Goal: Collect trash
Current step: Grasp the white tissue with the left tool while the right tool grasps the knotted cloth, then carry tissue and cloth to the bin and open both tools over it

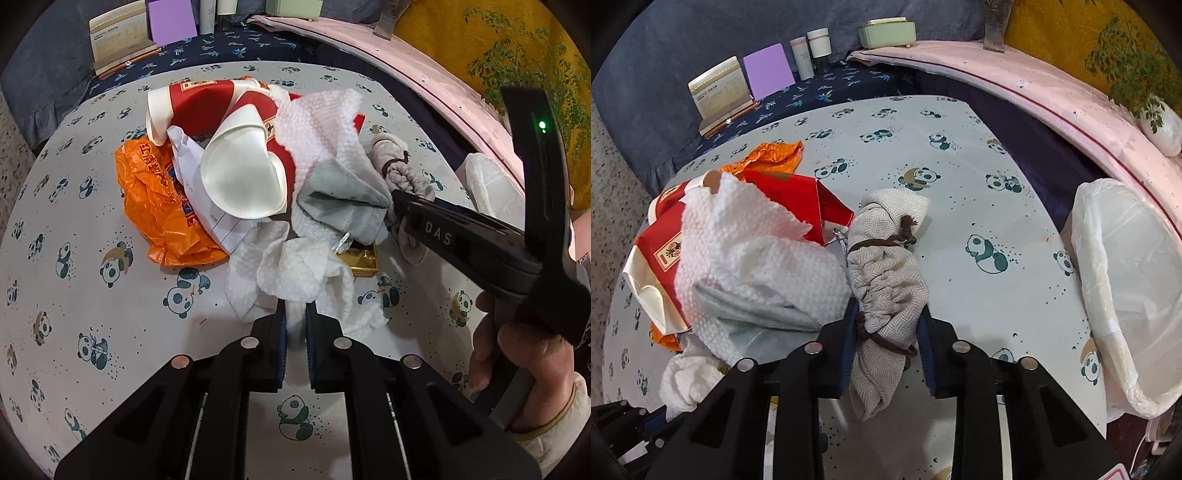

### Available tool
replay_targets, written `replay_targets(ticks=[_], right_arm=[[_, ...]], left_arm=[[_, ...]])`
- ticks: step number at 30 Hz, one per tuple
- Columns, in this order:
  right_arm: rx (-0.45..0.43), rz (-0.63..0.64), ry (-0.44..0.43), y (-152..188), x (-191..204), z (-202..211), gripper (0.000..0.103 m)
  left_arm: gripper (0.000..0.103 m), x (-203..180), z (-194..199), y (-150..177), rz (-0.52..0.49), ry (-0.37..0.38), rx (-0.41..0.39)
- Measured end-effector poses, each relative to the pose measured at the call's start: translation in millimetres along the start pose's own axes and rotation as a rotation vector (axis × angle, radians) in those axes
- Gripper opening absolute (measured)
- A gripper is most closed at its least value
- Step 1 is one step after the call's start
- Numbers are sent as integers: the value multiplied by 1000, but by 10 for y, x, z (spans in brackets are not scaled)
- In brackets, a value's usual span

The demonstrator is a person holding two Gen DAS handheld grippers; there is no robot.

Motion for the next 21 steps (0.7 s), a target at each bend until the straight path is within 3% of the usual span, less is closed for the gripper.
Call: replay_targets(ticks=[9,21], right_arm=[[-86,-35,12,19,-174,514,22],[-185,-111,83,154,-687,1157,22]], left_arm=[[7,-285,192,-76,-49,24,-52],[7,-967,434,-150,-163,75,-132]])
Point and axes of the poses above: each gripper's, at about its wrist camera, not at the fingertips, and z roughly against the way its jaws point, x to its left, y to its underside, the point moved 4 cm from there along -z, roughly the way its jaws point, and after that the axes turned 6 degrees about z, right-handed, at the moved point
